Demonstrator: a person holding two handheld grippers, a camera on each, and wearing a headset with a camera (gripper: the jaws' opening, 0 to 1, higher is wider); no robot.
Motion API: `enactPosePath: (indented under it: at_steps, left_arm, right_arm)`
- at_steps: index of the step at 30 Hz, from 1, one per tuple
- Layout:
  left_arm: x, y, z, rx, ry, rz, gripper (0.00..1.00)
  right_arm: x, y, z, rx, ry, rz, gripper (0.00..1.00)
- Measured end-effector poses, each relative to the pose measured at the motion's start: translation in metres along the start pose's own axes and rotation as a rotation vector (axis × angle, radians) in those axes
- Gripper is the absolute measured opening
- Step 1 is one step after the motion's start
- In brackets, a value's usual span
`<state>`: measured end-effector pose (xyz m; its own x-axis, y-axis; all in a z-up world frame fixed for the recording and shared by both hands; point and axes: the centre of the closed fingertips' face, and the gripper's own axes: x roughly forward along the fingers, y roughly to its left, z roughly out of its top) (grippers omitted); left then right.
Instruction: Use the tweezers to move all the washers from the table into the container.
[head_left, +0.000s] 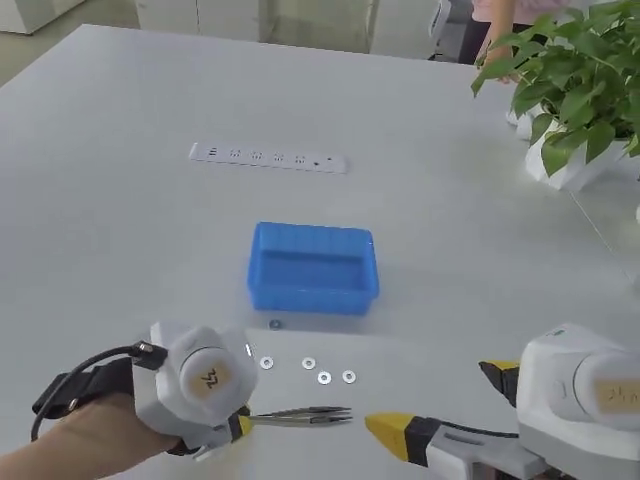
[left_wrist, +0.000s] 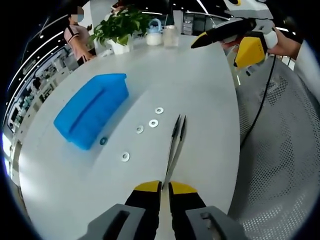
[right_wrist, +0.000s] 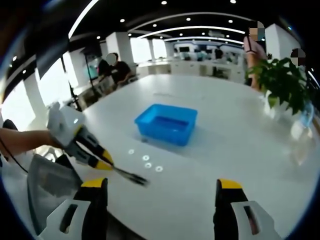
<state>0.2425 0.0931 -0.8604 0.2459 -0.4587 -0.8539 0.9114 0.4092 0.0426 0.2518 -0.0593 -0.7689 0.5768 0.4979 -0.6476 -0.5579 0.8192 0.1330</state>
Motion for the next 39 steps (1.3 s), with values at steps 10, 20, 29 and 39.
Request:
enactPosePath:
  at_steps: [10,20,29,39]
  left_arm:
    - [0.004,-0.003,0.001,0.059,-0.004,-0.022,0.00]
    - [-0.014,-0.005,0.013,0.076,-0.045,0.009,0.00]
    - [-0.049,-0.011,0.039,0.055,-0.133,0.038,0.00]
    - [-0.072,-0.013,0.059,0.029,-0.206,0.065,0.00]
  right_arm:
    - [0.001,0.008,0.000,-0.024,0.008,0.012,0.87]
    - [0.009,0.035,-0.005,-0.073,0.038,0.088,0.83]
    - [0.024,0.067,-0.013,-0.131,0.085,0.203,0.72]
    - [0.049,0.089,-0.018,-0.261,0.142,0.315,0.47]
